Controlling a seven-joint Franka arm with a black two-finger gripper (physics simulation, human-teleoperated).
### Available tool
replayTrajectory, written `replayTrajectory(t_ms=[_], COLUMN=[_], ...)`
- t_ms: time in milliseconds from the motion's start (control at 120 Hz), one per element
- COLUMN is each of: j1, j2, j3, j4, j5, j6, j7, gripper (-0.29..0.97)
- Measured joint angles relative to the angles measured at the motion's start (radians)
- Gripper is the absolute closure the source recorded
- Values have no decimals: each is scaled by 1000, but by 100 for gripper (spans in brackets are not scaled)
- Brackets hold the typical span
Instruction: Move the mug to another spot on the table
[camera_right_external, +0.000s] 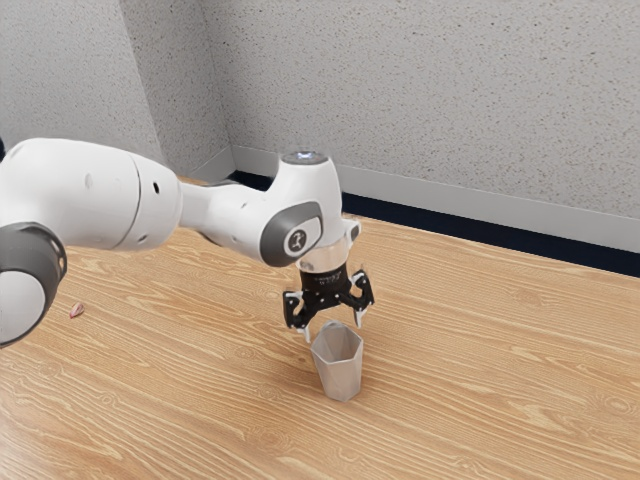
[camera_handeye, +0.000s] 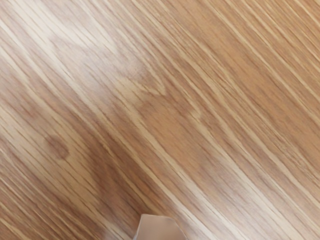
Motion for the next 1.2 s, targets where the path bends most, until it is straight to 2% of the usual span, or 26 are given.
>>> replayTrajectory(t_ms=[450,667,908,1017,1200], j1=[6,6,6,6,6], j2=[25,27,36,36,35], j3=[0,0,0,0,0], j4=[3,3,3,1,-6], j5=[-9,-115,-144,-144,-142], j6=[13,16,17,17,14], j7=[20,38,55,59,65], gripper=[0,0,0,7,30])
